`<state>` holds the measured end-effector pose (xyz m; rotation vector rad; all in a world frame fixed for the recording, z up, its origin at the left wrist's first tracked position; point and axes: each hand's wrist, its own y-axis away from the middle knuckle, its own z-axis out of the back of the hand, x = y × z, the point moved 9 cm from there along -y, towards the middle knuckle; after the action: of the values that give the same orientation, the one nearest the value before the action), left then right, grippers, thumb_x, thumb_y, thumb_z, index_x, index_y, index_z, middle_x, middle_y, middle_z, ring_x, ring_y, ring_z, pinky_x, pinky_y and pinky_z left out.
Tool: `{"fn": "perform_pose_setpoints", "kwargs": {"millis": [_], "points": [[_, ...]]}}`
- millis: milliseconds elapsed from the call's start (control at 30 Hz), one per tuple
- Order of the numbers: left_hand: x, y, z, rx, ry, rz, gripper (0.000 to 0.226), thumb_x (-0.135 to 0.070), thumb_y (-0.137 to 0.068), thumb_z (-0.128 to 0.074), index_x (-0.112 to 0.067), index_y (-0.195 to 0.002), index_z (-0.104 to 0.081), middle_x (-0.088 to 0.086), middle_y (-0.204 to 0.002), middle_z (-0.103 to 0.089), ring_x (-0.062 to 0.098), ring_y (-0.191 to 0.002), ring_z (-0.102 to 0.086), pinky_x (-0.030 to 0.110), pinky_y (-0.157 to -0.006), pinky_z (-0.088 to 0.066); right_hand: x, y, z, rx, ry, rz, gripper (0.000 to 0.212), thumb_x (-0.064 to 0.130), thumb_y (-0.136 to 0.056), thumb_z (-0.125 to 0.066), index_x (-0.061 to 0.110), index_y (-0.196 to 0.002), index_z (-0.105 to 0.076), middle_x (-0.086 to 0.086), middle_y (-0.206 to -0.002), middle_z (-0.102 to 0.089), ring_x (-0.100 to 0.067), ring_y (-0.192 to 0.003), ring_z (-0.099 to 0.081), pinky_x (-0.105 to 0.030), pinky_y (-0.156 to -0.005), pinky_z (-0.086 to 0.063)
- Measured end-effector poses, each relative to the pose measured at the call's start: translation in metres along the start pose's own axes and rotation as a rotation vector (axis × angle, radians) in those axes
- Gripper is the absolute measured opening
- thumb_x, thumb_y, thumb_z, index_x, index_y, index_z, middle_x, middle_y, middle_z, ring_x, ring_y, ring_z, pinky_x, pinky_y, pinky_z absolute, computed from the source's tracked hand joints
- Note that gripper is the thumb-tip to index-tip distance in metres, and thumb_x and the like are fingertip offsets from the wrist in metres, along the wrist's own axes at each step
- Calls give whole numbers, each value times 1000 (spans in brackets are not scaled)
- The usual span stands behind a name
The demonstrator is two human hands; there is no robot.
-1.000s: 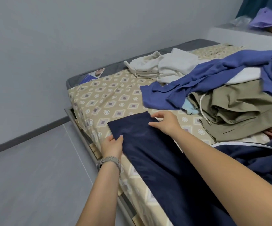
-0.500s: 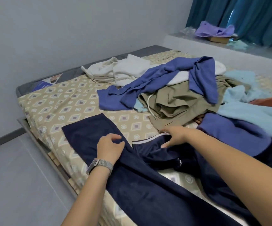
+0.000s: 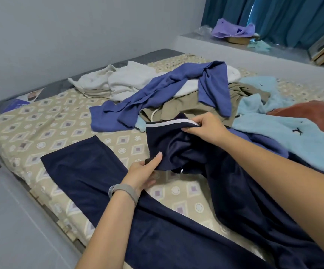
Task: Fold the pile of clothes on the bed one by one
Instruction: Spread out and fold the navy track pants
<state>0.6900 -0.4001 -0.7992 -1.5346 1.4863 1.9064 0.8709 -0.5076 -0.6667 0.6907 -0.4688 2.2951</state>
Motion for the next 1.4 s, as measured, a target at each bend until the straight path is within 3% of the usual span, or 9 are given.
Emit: {"fn": "perform_pose_setpoints", "kwargs": {"millis": [133, 233, 400, 633, 767, 967, 1067, 1200, 1400], "points": [[-12, -1, -3, -31, 297, -35, 15, -19, -88, -70, -11, -99, -64, 1, -66, -60, 7, -45, -45, 17, -37, -38, 10, -9, 8, 29, 337, 1, 58, 43, -88, -68, 4, -50, -48, -12, -49, -36, -19, -48, -33, -34, -50, -22], [-41, -1, 34, -210, 318, -212, 13, -23, -90, -67, -13, -97, -64, 0, -75, -63, 7, -46, -45, 17, -37, -36, 34, -16, 13, -3, 234, 20, 62, 43, -92, -63, 14, -50, -28, -6, -46, -28, -17, -44, -28, -29, -47, -18], [-68, 5, 84, -322, 566, -353, 3, -16, -94, -61, -16, -96, -63, -2, -98, -65, 7, -77, -64, 16, -57, -54, 55, -34, -26, 156, -219, -47, 54, 38, -96, -58, -16, -88, -59, -30, -93, -65, -27, -71, -59, -28, -65, -40], [-76, 11, 127, -485, 826, -469, 8, -13, -87, -70, -17, -86, -63, -4, -81, -63, 3, -61, -56, 14, -46, -40, 58, -49, -75, 254, -513, -147, 35, 35, -97, -57, 4, -93, -71, -3, -90, -72, -17, -78, -67, -30, -77, -54], [-112, 25, 128, -373, 783, -658, 5, -17, -88, -70, -19, -85, -67, -7, -74, -65, 4, -64, -58, 20, -58, -44, 53, -55, -80, 297, -703, -182, 24, 38, -97, -57, 19, -92, -71, 2, -93, -75, -15, -86, -71, -27, -75, -56], [-53, -24, 132, -482, 747, -339, 13, 3, -93, -55, -8, -98, -59, 9, -96, -62, 12, -70, -58, 17, -52, -49, 21, -58, -110, 153, -502, -258, 16, 25, -91, -68, 9, -94, -68, -6, -90, -66, -13, -70, -59, -26, -71, -50], [3, -42, 137, -610, 741, -212, 38, 1, -92, -58, -1, -129, -50, 13, -123, -60, 19, -98, -62, 28, -78, -54, 0, -47, -137, 247, -229, -289, 37, 28, -80, -79, 9, -110, -67, -3, -94, -60, -13, -78, -57, -21, -79, -42], [-2, -57, 132, -447, 571, -195, 65, -20, -74, -82, -4, -129, -50, 8, -118, -65, 19, -102, -67, 33, -85, -57, -24, -33, -150, 361, 122, -263, 39, 42, -82, -73, 6, -97, -71, -9, -96, -70, -24, -92, -64, -30, -81, -48], [-1, -54, 140, -554, 404, -225, 17, 1, -87, -67, -9, -99, -59, 1, -86, -62, 18, -86, -64, 20, -55, -56, -35, -31, -134, 187, 75, -292, 21, 32, -86, -72, 20, -73, -61, -6, -88, -66, -24, -89, -61, -26, -72, -41]]}}
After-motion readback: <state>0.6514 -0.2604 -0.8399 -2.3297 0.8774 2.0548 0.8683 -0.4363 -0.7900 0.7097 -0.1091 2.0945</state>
